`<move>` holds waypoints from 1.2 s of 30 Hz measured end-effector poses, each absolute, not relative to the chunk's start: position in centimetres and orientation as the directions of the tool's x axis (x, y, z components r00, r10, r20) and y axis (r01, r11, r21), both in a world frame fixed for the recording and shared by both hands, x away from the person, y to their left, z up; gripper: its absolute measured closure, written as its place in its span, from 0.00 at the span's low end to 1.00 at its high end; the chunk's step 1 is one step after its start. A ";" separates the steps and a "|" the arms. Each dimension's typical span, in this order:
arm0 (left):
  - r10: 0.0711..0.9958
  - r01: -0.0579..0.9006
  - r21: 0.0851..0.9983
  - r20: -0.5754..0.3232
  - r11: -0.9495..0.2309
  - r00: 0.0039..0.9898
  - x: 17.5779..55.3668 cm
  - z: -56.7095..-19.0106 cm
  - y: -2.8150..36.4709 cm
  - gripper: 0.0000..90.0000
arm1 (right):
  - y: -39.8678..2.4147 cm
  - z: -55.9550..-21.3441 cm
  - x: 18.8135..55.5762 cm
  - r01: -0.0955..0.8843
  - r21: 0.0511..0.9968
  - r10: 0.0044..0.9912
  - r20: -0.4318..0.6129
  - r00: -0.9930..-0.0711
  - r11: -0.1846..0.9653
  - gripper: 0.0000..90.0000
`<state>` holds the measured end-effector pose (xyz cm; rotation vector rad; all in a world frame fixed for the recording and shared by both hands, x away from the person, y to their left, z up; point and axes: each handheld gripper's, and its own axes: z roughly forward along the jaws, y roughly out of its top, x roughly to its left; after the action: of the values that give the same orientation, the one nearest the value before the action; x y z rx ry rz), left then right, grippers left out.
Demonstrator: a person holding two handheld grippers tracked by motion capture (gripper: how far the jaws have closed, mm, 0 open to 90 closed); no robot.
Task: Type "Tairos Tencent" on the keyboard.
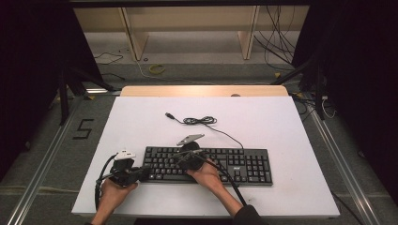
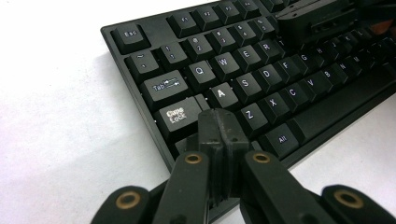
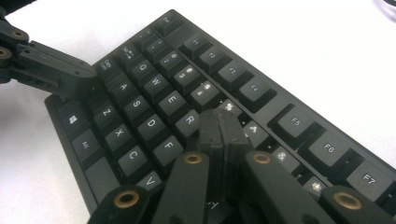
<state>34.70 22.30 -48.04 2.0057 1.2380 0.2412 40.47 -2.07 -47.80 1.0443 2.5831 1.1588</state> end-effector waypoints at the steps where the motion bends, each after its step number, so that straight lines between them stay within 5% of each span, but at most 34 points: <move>1: 0.830 0.687 0.682 -0.215 -0.248 0.514 34.7 -48.0 22.3 0.99 | -2.1 -47.7 40.4 0.545 0.698 0.638 0.164 -0.753 0.464 1.00; 12: 0.819 0.649 0.729 -0.223 -0.220 0.529 34.4 -47.1 22.4 0.93 | -3.0 -46.4 40.0 0.540 0.736 0.623 0.208 -0.754 0.408 0.96; 36: 0.808 0.614 0.775 -0.262 -0.150 0.528 34.9 -46.2 21.7 0.44 | -6.4 -45.4 38.7 0.547 0.767 0.592 0.279 -0.756 0.337 0.57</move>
<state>34.89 21.69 -46.16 1.8574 1.1715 0.2677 38.72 -6.40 -45.42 1.0777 2.5274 1.4179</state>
